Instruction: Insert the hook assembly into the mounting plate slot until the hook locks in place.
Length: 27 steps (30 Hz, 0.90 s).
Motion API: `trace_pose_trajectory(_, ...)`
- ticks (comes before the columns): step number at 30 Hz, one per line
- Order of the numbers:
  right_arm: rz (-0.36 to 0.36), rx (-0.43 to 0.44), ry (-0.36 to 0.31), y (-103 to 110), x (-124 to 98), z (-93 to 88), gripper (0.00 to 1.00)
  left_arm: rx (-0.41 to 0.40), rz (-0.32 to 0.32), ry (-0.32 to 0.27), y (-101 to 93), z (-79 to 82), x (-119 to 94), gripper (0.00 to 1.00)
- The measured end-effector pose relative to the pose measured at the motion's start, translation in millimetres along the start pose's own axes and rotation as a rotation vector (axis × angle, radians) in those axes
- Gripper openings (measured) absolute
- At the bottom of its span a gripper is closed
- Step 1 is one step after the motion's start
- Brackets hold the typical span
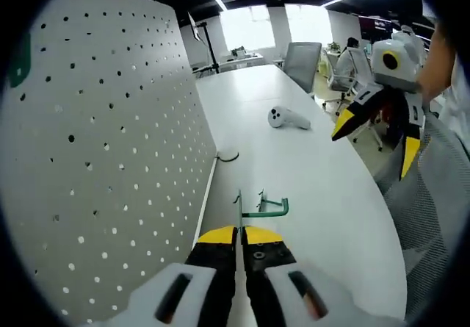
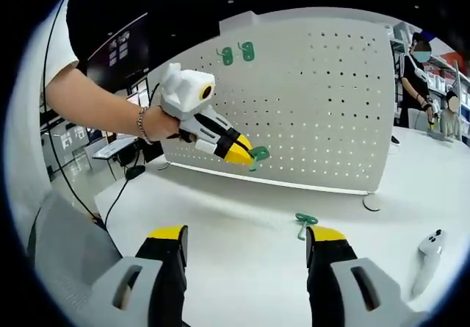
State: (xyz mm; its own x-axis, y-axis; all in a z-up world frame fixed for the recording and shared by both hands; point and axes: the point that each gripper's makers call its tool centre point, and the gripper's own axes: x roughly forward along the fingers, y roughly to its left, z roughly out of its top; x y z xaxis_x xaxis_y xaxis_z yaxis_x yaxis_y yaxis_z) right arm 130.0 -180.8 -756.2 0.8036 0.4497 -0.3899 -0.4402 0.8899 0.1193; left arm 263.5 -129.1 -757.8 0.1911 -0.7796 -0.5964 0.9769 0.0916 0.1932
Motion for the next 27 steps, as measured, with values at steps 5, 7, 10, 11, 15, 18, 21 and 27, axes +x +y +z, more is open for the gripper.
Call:
trace_pose_trajectory(5, -0.001, -0.002, -0.001, 0, 0, -0.2, 0.64, -0.006, 0.036, -0.032, 1.1, 5.8, -11, 0.02)
trace_pose_trajectory(7, -0.001, -0.006, 0.001, 0, 0, -0.4, 0.64, -0.021, 0.047, -0.052, 1.3, 9.4, -15, 0.02)
trace_pose_trajectory(10, 0.000, -0.009, 0.003, 0, 1, -0.6, 0.64, -0.034, 0.065, -0.077, 0.5, 14.2, -21, 0.02)
trace_pose_trajectory(11, 0.001, -0.007, 0.004, 0, 1, -0.5, 0.64, -0.038, 0.070, -0.085, 0.4, 15.7, -23, 0.02)
trace_pose_trajectory(15, 0.000, -0.007, 0.006, -1, 1, -0.9, 0.64, -0.055, 0.087, -0.117, -1.7, 21.1, -31, 0.02)
trace_pose_trajectory(18, 0.002, -0.009, 0.007, 0, 1, -1.0, 0.64, -0.070, 0.100, -0.137, -4.2, 23.3, -37, 0.02)
trace_pose_trajectory(21, 0.003, -0.006, 0.003, 0, 1, -0.1, 0.64, -0.075, 0.118, -0.152, -4.4, 25.6, -43, 0.02)
trace_pose_trajectory(27, -0.003, 0.006, -0.002, -2, 0, -0.1, 0.64, -0.099, 0.159, -0.204, -6.6, 33.2, -59, 0.02)
